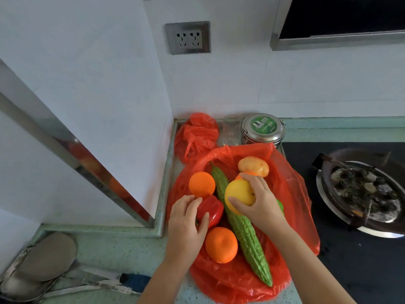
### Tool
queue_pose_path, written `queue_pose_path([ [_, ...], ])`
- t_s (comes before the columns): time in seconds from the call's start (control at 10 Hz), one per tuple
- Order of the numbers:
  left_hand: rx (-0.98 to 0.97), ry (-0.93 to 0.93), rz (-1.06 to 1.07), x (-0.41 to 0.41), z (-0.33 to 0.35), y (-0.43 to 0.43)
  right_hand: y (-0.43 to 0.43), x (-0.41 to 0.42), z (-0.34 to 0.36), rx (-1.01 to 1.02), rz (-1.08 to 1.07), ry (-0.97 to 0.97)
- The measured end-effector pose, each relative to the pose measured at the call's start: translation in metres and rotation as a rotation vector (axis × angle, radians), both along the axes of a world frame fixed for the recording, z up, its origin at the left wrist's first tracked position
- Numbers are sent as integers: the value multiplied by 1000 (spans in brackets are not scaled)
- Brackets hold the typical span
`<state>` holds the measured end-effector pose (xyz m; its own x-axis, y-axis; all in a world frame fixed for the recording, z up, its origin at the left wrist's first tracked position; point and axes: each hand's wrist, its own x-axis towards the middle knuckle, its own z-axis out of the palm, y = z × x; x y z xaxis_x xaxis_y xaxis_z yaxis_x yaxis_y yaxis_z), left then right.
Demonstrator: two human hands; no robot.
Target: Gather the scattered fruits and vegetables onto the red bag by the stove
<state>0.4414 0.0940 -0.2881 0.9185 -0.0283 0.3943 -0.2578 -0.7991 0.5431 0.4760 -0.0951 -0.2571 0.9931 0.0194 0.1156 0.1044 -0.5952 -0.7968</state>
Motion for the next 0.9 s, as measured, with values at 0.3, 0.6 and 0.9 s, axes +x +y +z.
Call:
queue_pose_path([
  [0.3, 72, 33, -8, 28, 0, 6, 20, 49, -14, -117, 108, -7],
  [0.6, 94, 34, -5, 42, -2, 3, 21, 57, -20, -153, 142, -49],
  [0.9, 125, 9, -27, 38, 2, -3, 11, 40, -20, -230, 89, -144],
])
